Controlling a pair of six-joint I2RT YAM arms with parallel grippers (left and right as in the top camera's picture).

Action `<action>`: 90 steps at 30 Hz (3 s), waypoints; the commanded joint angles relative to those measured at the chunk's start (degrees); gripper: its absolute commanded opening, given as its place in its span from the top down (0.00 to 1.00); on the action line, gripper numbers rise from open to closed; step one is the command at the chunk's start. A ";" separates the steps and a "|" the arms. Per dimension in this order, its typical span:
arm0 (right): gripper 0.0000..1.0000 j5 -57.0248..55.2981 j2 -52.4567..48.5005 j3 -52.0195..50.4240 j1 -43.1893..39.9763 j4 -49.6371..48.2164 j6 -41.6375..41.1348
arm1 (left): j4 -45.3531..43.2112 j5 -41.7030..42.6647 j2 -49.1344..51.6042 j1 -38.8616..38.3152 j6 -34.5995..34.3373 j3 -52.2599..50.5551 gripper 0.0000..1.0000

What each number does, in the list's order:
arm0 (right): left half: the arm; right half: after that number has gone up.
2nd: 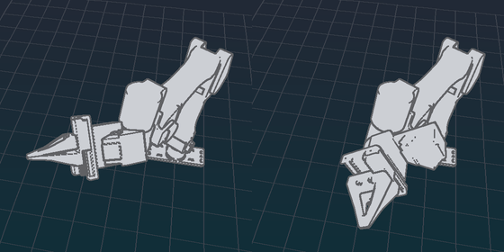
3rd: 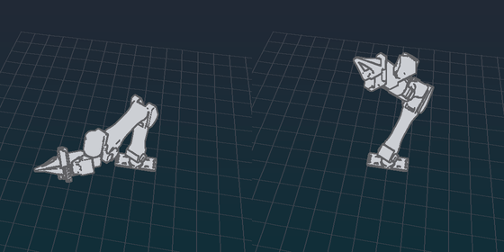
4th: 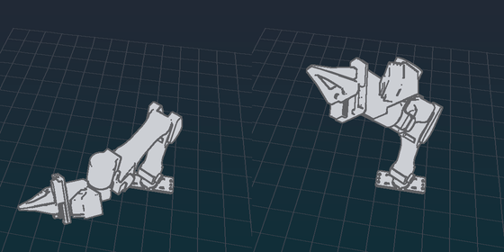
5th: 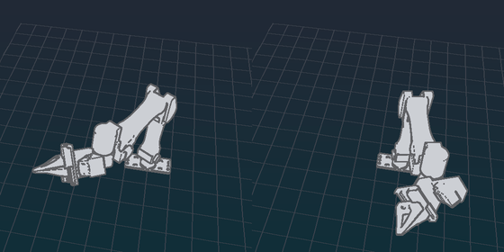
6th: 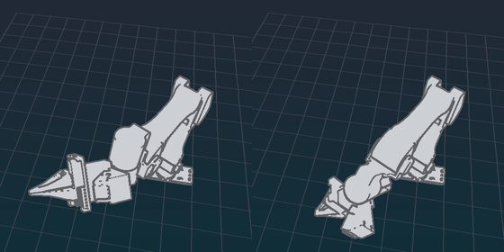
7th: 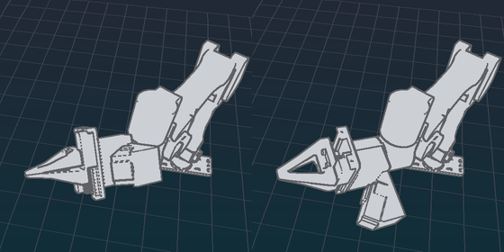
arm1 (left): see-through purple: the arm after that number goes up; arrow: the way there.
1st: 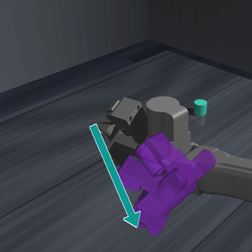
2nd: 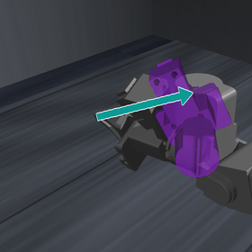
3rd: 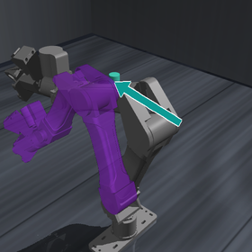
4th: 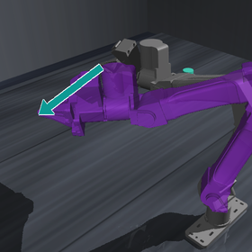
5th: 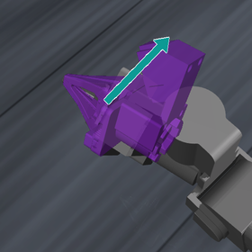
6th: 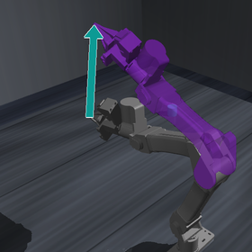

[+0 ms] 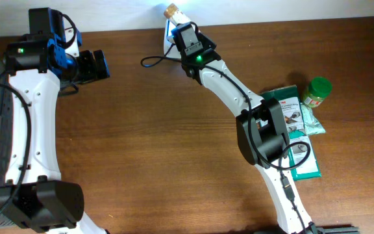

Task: Scan the item barcode
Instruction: 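Lift the white tube with the right gripper to the scanner, then carry the tube right and lay it on the glove pack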

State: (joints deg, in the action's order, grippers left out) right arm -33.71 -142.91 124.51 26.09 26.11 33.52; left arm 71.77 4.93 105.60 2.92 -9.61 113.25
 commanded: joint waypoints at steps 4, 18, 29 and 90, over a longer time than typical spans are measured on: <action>0.96 -2.97 2.23 1.73 1.51 -0.81 -0.94 | -0.07 -0.20 0.39 0.24 0.28 0.02 0.01; 0.96 21.70 27.17 1.73 -1.70 26.80 -28.85 | -0.07 -0.20 0.39 0.22 0.28 0.02 0.01; 0.96 33.53 34.82 0.70 -16.46 61.13 -35.98 | -0.07 -0.20 0.39 0.22 0.28 0.02 0.01; 0.27 53.83 47.93 -24.79 -17.09 55.10 -31.43 | -0.07 -0.20 0.39 0.22 0.28 0.02 0.01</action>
State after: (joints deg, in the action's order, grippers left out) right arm 19.25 -98.37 98.96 8.80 80.12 1.91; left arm 71.75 4.93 105.62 2.92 -9.61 113.23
